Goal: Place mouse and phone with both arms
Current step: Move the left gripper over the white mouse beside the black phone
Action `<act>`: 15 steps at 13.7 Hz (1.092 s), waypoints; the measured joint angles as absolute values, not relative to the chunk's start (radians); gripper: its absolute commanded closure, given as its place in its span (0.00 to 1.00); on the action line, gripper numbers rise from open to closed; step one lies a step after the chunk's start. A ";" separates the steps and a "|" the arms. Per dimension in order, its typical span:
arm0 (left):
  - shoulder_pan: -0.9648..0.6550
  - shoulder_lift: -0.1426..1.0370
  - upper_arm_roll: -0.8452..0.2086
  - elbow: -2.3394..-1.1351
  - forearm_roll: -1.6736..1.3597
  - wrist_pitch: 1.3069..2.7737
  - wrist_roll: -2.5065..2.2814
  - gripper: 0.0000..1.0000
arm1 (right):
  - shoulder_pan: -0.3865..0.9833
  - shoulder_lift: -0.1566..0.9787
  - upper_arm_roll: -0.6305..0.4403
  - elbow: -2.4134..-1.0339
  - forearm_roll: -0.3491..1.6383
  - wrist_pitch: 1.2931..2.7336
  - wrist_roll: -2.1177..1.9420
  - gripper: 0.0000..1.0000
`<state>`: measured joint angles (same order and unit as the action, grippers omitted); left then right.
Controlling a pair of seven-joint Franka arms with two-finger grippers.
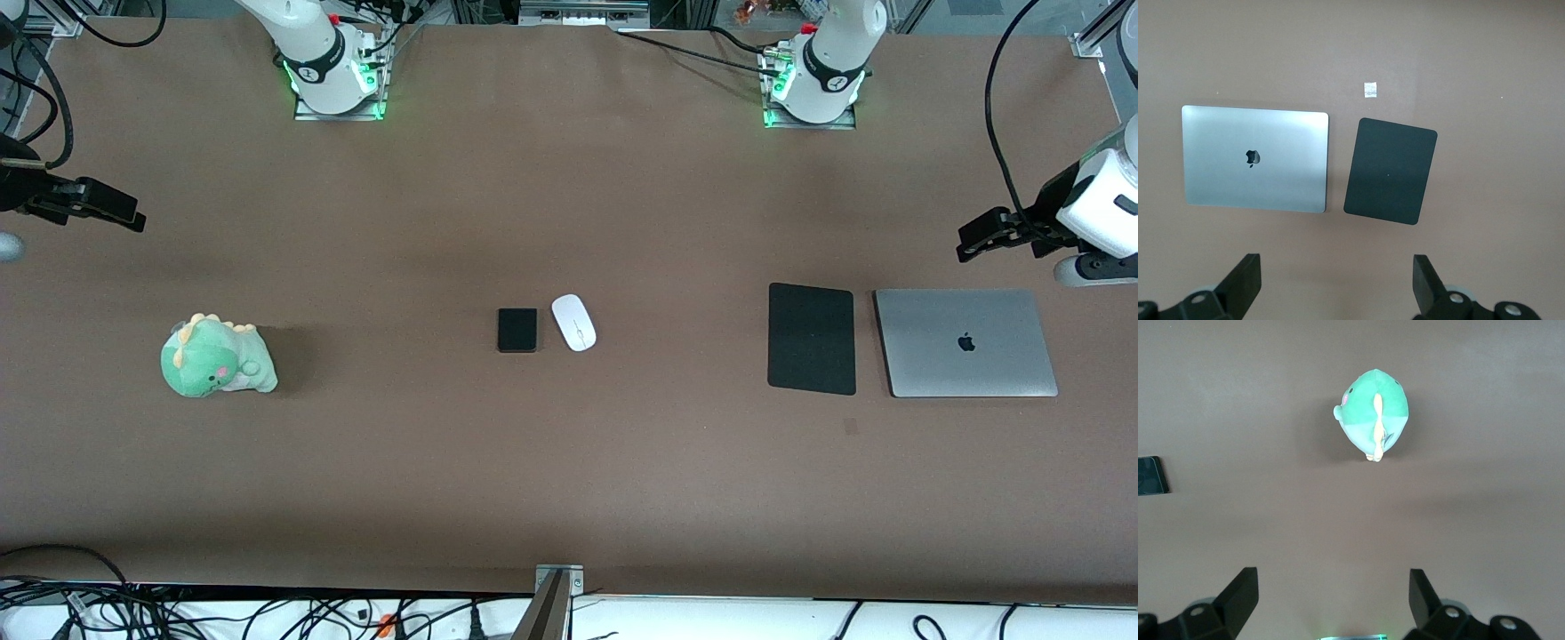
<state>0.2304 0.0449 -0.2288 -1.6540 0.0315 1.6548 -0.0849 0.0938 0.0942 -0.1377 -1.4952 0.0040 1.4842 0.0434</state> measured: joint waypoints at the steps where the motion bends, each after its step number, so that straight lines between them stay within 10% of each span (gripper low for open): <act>1: 0.230 0.045 -0.230 -1.648 0.032 1.655 -0.085 0.00 | 0.094 0.094 -0.138 -1.495 0.004 1.484 0.043 0.00; 15: 0.170 0.258 -0.522 -1.628 0.031 1.729 -0.458 0.00 | 0.104 0.123 -0.125 -1.496 0.005 1.483 0.026 0.00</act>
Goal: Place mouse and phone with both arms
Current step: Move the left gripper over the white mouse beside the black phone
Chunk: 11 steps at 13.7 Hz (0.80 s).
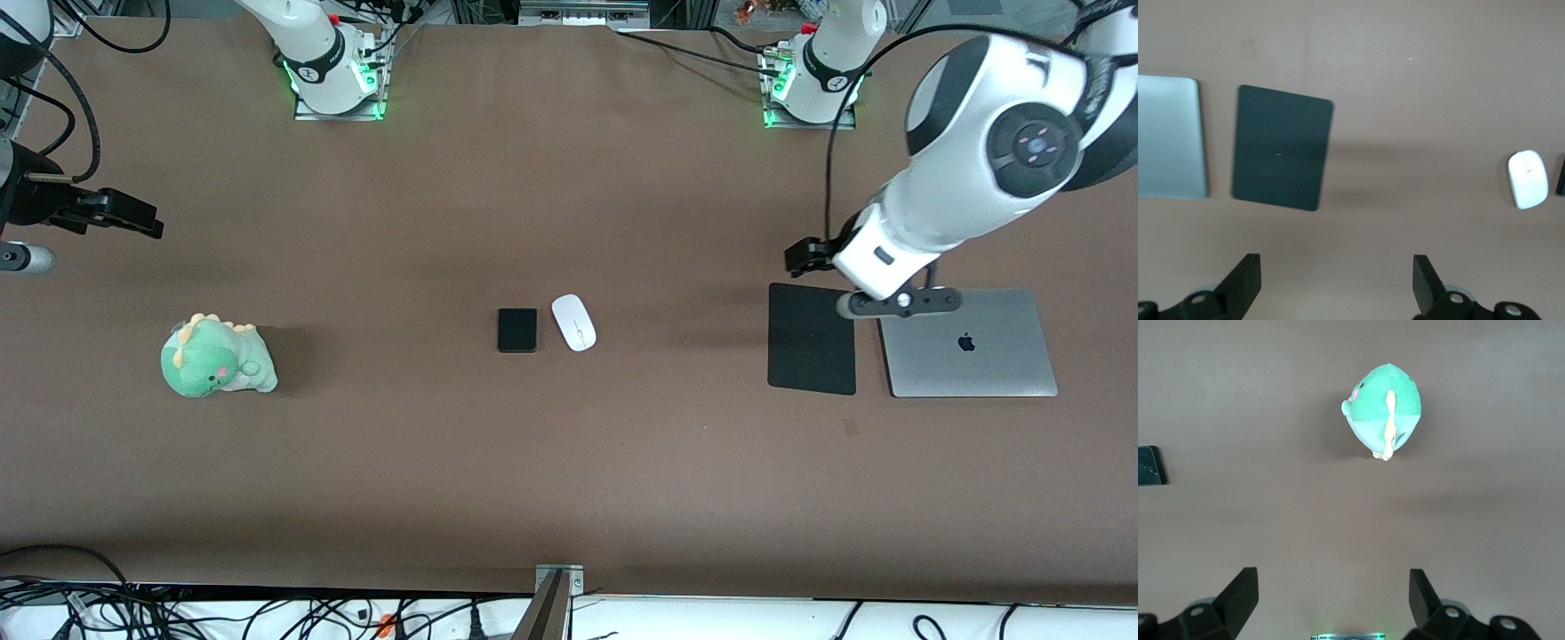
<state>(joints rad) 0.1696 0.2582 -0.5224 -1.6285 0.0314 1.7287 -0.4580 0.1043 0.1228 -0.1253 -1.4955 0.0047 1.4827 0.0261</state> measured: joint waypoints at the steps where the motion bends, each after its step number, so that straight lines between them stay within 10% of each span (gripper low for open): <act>1: 0.139 0.288 -0.523 -1.625 0.031 1.758 -0.518 0.00 | 0.112 0.127 -0.124 -1.496 0.005 1.482 0.024 0.00; 11: -0.152 0.625 -0.521 -1.562 0.032 2.037 -1.079 0.00 | 0.186 0.192 -0.122 -1.496 -0.007 1.482 0.026 0.00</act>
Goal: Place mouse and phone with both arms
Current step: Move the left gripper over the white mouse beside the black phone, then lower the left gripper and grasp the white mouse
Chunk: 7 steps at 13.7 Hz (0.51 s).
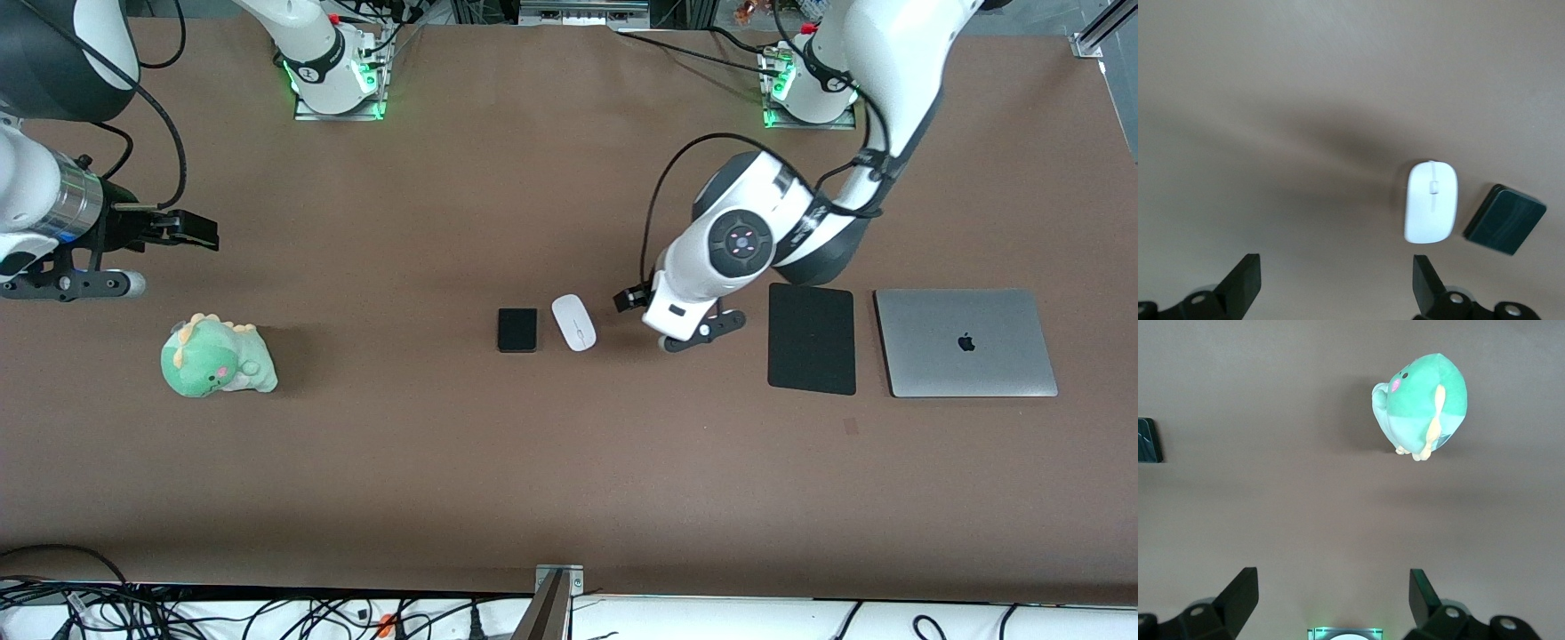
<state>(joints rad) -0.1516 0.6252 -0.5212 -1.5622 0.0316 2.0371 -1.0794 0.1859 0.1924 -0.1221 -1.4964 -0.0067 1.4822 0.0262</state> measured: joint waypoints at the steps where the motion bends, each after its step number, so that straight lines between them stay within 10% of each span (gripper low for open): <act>1: -0.187 0.655 -0.513 -1.558 0.032 2.080 -1.140 0.00 | 0.189 0.197 -0.122 -1.497 -0.007 1.482 0.026 0.00; 7: -0.526 0.808 -0.262 -1.451 0.034 2.200 -1.350 0.00 | 0.202 0.230 -0.121 -1.497 0.015 1.486 0.060 0.00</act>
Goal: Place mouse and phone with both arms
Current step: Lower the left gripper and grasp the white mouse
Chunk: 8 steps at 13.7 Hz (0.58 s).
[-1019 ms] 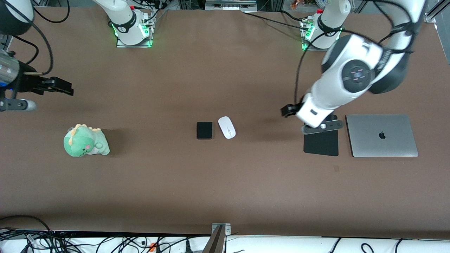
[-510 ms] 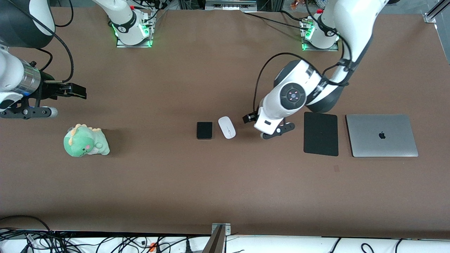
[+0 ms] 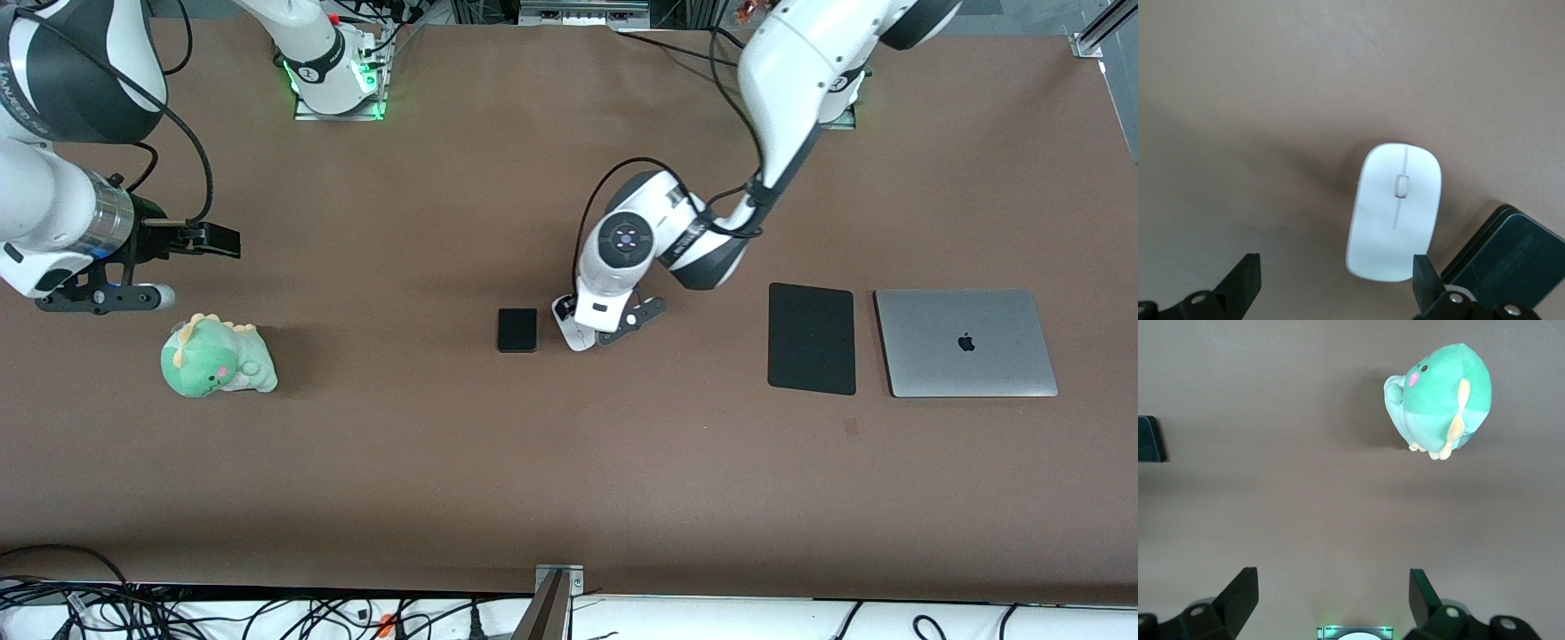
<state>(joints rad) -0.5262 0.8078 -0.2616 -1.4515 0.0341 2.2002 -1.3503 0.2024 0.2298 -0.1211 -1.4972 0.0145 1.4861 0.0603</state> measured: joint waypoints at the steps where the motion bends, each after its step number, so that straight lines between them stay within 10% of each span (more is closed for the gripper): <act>1: -0.557 0.840 -0.244 -1.410 0.034 2.200 -1.378 0.00 | 0.203 0.233 -0.121 -1.497 0.015 1.486 0.061 0.00; 8: -0.579 0.936 -0.218 -1.297 0.034 2.200 -1.410 0.00 | 0.209 0.246 -0.121 -1.509 0.031 1.486 0.071 0.00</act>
